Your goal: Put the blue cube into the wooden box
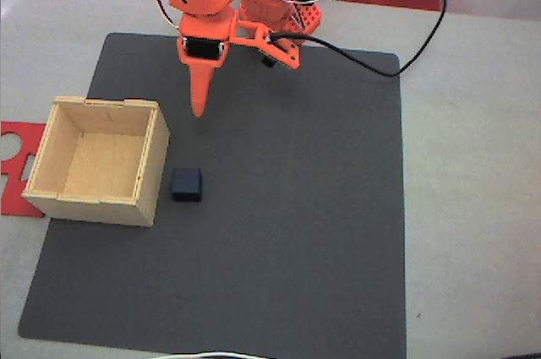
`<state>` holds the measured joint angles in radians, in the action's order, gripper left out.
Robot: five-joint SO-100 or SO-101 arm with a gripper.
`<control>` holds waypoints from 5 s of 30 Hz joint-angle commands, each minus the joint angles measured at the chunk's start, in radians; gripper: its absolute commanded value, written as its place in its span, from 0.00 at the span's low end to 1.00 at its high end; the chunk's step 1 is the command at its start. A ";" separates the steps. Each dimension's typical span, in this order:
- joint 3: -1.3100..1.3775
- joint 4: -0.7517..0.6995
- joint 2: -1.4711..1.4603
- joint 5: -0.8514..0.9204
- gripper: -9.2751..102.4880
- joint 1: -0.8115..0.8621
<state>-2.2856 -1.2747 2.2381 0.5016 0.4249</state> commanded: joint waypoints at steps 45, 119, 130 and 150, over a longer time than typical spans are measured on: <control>0.574 0.227 -0.772 -0.020 0.31 -0.143; 1.513 -0.118 -1.232 -0.006 0.08 0.221; 1.513 -0.061 -1.425 -0.006 0.15 0.210; 1.516 -0.143 -1.221 -0.012 0.24 0.123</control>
<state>-0.7961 -1.4005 0.9035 0.4939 0.5645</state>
